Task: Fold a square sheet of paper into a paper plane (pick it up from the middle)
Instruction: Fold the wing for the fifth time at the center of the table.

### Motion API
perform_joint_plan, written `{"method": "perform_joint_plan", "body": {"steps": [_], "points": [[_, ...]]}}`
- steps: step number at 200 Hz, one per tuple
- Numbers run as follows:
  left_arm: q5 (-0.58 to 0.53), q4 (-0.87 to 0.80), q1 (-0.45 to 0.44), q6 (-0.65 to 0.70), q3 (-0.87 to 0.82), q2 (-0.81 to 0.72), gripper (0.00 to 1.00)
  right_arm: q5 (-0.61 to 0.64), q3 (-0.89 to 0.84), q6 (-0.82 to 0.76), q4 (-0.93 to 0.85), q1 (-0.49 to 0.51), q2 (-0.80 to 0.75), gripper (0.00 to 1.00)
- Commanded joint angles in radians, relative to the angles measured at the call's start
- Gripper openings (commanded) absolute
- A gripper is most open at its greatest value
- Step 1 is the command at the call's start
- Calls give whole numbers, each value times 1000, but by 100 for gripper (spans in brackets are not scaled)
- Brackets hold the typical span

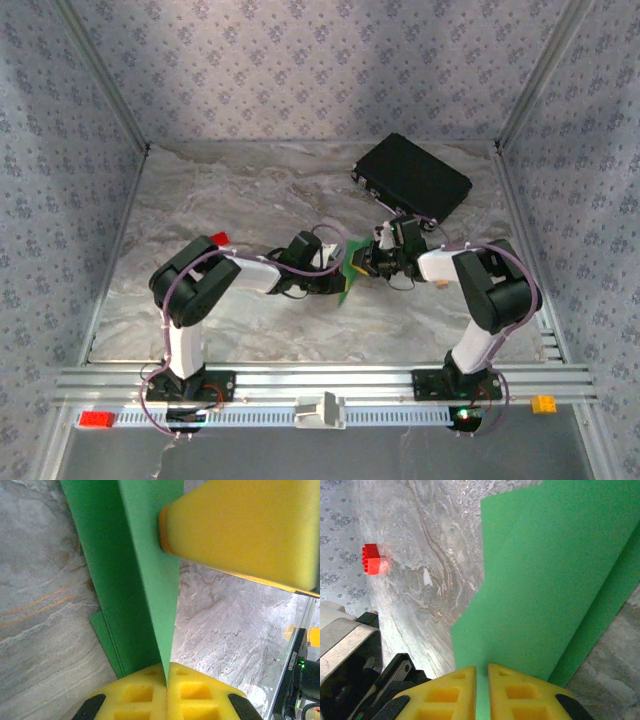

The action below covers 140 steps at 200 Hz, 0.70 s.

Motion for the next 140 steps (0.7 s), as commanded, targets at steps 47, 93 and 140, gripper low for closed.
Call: {"method": "perform_joint_plan", "body": {"steps": [47, 93, 140], "points": [[-25, -150, 0, -6, -13, 73, 0, -2, 35, -27, -21, -5, 45, 15], [-25, -166, 0, -4, -6, 74, 0, 29, 39, -40, -63, -4, 54, 14], [-24, -175, 0, -3, -3, 77, 0, 65, 26, -43, -85, -1, 44, 14]]}}
